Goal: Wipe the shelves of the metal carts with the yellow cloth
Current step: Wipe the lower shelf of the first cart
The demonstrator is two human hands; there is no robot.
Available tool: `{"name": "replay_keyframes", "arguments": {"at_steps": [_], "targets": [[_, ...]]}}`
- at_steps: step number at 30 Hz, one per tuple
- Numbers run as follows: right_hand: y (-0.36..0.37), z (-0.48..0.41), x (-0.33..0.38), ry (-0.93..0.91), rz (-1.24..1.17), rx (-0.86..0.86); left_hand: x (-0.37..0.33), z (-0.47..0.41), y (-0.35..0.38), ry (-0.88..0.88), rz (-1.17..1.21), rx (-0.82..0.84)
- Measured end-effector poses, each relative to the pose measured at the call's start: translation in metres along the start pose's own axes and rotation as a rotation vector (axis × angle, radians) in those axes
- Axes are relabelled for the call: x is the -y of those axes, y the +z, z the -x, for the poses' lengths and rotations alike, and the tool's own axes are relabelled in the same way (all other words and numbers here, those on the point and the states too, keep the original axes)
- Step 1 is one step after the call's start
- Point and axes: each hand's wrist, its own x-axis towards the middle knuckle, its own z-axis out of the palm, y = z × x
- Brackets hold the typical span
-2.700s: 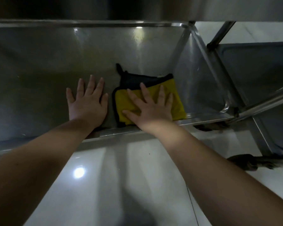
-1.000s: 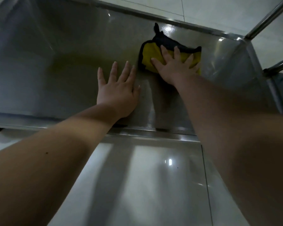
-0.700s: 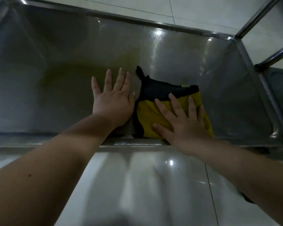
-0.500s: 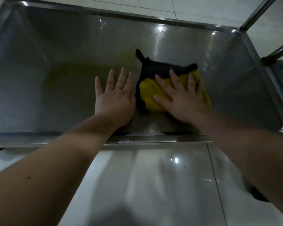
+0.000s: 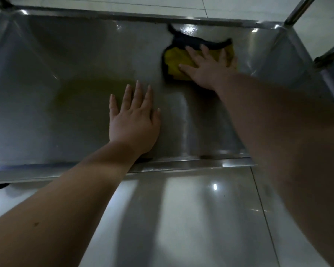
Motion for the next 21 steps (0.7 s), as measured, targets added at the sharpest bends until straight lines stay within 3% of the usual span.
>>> {"name": "replay_keyframes", "arguments": {"at_steps": [4, 8, 12, 15, 17, 21], "targets": [[0.007, 0.006, -0.095, 0.154, -0.034, -0.008, -0.004, 0.001, 0.001, 0.004, -0.019, 0.019], [0.014, 0.035, -0.052, 0.309, -0.128, -0.097, -0.01, 0.0, 0.003, 0.0, -0.028, 0.036], [0.025, 0.057, -0.001, -0.029, 0.012, -0.057, -0.002, 0.002, -0.001, -0.018, -0.023, 0.042], [0.026, 0.069, -0.038, -0.186, 0.115, -0.034, 0.008, 0.003, -0.006, 0.015, -0.034, 0.03], [0.024, 0.076, -0.076, -0.105, 0.096, -0.038, 0.031, -0.002, -0.014, -0.002, -0.071, 0.024], [0.021, 0.094, -0.11, 0.245, -0.038, -0.035, 0.088, 0.0, -0.028, -0.094, -0.085, 0.057]]}}
